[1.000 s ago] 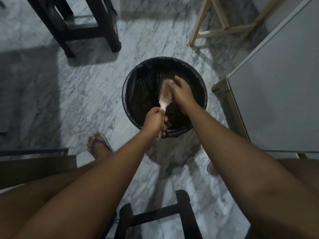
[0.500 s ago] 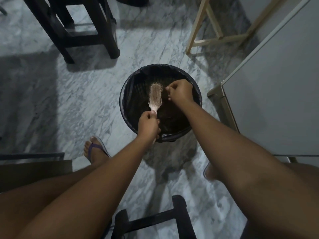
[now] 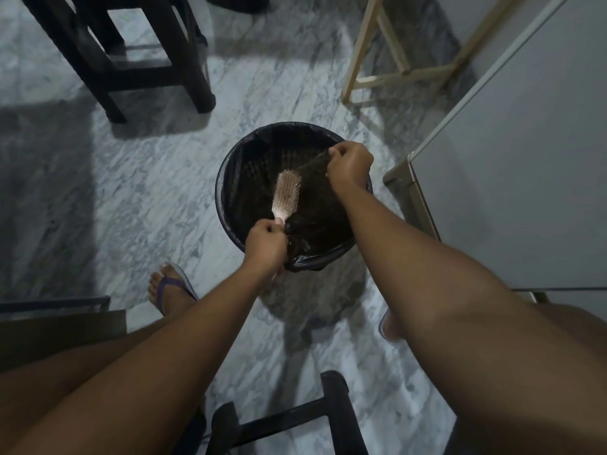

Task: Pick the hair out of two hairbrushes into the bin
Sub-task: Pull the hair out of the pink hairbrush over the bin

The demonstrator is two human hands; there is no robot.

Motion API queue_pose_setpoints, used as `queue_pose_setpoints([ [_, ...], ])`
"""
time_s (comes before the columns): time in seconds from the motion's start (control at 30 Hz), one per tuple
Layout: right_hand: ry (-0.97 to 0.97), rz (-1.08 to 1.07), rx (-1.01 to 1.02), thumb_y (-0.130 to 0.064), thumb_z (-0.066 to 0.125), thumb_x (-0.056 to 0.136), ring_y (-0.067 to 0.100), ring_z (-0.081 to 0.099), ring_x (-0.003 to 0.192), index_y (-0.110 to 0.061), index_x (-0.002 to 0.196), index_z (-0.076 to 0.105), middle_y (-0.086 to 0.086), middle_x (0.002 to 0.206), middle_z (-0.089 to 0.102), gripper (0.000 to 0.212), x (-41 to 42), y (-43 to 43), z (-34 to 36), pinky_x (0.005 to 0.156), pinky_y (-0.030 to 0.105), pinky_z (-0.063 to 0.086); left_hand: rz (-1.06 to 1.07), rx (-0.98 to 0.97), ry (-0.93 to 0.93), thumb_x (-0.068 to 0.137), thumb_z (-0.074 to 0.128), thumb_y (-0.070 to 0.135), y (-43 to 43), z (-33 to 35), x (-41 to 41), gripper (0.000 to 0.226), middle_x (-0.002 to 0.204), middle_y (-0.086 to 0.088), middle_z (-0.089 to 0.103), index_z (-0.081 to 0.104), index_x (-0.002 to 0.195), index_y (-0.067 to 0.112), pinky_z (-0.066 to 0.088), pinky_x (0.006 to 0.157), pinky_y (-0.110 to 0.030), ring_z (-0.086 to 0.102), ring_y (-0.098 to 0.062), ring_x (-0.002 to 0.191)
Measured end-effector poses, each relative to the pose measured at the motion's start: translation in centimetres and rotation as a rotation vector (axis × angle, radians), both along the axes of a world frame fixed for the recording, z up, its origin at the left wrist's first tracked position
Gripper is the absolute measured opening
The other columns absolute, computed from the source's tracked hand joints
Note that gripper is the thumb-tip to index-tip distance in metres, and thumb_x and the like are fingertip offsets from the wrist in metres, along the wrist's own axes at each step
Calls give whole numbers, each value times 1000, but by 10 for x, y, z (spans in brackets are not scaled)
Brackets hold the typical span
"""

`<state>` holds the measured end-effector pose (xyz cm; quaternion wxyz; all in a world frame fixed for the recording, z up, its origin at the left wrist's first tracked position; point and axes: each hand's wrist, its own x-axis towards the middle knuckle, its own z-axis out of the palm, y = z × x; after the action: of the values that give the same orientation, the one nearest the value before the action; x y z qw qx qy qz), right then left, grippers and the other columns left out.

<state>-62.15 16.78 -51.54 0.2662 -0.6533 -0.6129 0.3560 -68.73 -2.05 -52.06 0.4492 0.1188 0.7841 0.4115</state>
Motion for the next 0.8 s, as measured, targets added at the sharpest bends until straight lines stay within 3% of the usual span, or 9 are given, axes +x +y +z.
queue_pose_setpoints([
  [0.1, 178, 13, 73, -12, 64, 93, 13, 66, 53, -6, 83, 73, 5, 68, 68, 14, -3, -7, 10, 61, 40, 62, 11, -21, 16, 98, 42, 45, 2, -4, -2, 30, 82, -8, 59, 53, 86, 21, 33, 49, -27, 46, -21, 53],
  [0.23, 274, 112, 313, -20, 65, 91, 14, 68, 60, -10, 85, 73, -1, 70, 69, 14, -10, -21, 30, 60, 41, 60, 95, -32, -29, 101, 41, 41, 10, -6, 1, 30, 81, -10, 56, 53, 91, 15, 31, 45, -23, 45, -21, 51],
  [0.33, 387, 154, 476, -18, 65, 92, 11, 67, 60, -5, 89, 73, 5, 78, 70, 16, -15, -27, 47, 55, 37, 59, 168, -16, -143, 104, 39, 37, 14, -2, 1, 27, 73, -8, 49, 48, 93, 14, 28, 44, -22, 37, -16, 41],
  [0.4, 482, 139, 600, -14, 65, 93, 9, 66, 60, -3, 91, 73, 9, 82, 70, 13, -17, -28, 65, 53, 33, 59, 233, -20, -245, 106, 35, 36, 11, 3, -3, 25, 70, -5, 44, 46, 100, 14, 26, 44, -20, 33, -12, 39],
  [0.5, 541, 81, 666, -12, 64, 93, 14, 67, 67, -5, 90, 71, 6, 81, 70, 9, -15, -25, 77, 56, 31, 58, 244, -18, -256, 106, 33, 37, 3, 4, -10, 27, 72, -2, 43, 47, 105, 14, 26, 41, -19, 32, -12, 44],
  [0.57, 383, 148, 500, -11, 62, 93, 16, 67, 76, -6, 91, 69, 3, 84, 70, 9, -12, -25, 68, 68, 33, 58, 239, 14, -234, 106, 34, 38, -1, 4, -11, 26, 71, -1, 44, 45, 102, 15, 26, 41, -19, 32, -11, 43],
  [0.67, -163, 448, -72, -5, 56, 91, 26, 64, 111, -3, 119, 65, 14, 117, 68, 30, -2, -31, 41, 99, 32, 50, 219, 60, -232, 106, 35, 37, -3, 8, -12, 24, 72, 0, 45, 45, 99, 16, 26, 43, -21, 31, -10, 43],
  [0.73, -535, 633, -356, -10, 58, 88, 38, 46, 133, -3, 138, 50, 23, 147, 43, 51, 3, -36, 26, 111, 41, 41, 204, 79, -238, 106, 36, 37, -2, 9, -11, 24, 71, 0, 45, 46, 96, 18, 26, 43, -21, 31, -9, 42],
  [0.8, -627, 719, -428, -16, 59, 86, 43, 31, 142, -7, 150, 31, 26, 158, 20, 70, 3, -41, 23, 116, 47, 33, 194, 92, -241, 106, 37, 37, -1, 9, -11, 24, 71, 0, 45, 47, 93, 20, 27, 43, -21, 31, -10, 42],
])
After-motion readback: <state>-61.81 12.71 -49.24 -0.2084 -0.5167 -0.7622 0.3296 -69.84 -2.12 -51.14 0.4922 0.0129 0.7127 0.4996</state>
